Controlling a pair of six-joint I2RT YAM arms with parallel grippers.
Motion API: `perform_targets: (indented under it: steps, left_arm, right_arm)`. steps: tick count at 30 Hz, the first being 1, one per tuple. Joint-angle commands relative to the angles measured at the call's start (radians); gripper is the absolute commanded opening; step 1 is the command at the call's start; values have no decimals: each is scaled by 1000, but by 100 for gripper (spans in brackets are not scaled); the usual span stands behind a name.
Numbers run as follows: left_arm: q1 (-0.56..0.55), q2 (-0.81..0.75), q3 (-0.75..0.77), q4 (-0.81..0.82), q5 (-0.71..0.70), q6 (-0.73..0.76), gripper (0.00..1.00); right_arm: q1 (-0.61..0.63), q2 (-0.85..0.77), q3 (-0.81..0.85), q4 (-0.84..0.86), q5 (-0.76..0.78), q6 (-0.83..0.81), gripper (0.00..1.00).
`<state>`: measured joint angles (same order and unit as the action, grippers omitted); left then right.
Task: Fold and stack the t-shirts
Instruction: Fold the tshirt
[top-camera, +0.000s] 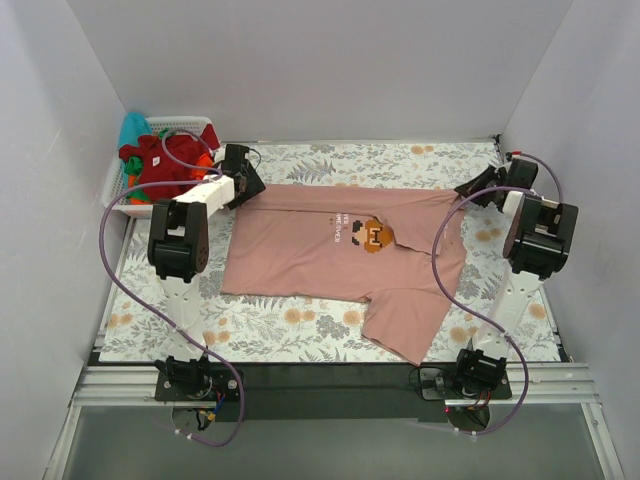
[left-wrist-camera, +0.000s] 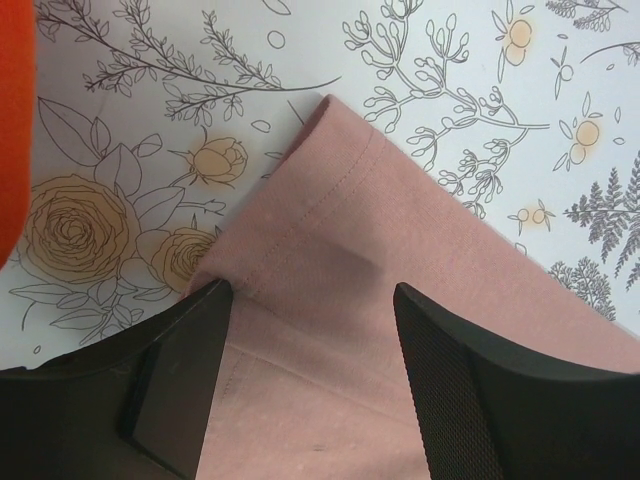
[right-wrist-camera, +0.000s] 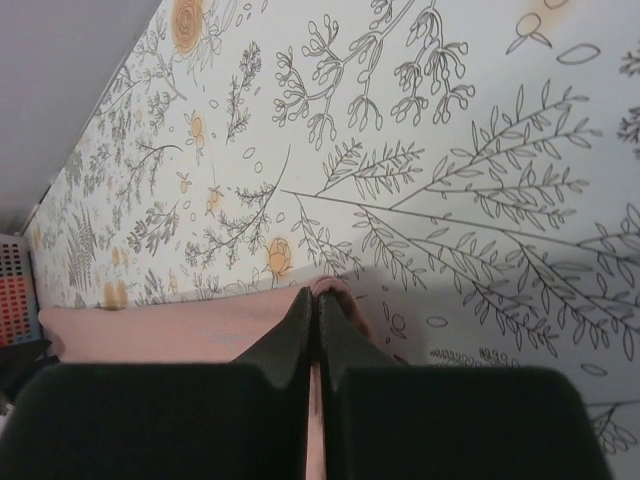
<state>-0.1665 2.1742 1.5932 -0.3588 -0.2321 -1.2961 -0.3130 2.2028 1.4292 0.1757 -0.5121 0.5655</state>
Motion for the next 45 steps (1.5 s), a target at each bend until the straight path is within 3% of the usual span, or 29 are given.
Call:
perform_targets:
  steps: [1, 10, 17, 22, 25, 28, 33, 39, 40, 45]
  left_arm:
    - [25, 65, 1, -65, -21, -25, 65]
    - [25, 121, 85, -60, -29, -12, 68]
    - [24, 96, 96, -43, -9, 15, 77]
    - [1, 7, 90, -32, 2, 43, 81]
    - [-27, -66, 83, -34, -6, 63, 90]
    - [-62, -134, 51, -34, -15, 78, 92]
    - [-93, -344, -135, -54, -30, 54, 92]
    - [-119, -624, -430, -51, -9, 40, 93]
    - [-126, -705, -537, -51, -19, 63, 93]
    - [-130, -806, -701, -20, -62, 80, 92]
  right_arm:
    - [-18, 44, 73, 42, 14, -12, 1]
    - [-18, 97, 129, 35, 1, -30, 1]
    - [-17, 52, 133, -2, 6, -79, 38]
    - [3, -96, 82, -86, 70, -164, 55]
    - [58, -210, 37, -152, 148, -258, 56]
    - [146, -323, -18, -249, 253, -356, 56]
    - [346, -475, -124, -375, 372, -475, 44]
    - [534, -496, -216, -426, 366, -538, 38]
    - [569, -470, -223, -429, 353, -538, 37]
    - [583, -413, -210, -427, 345, -539, 34]
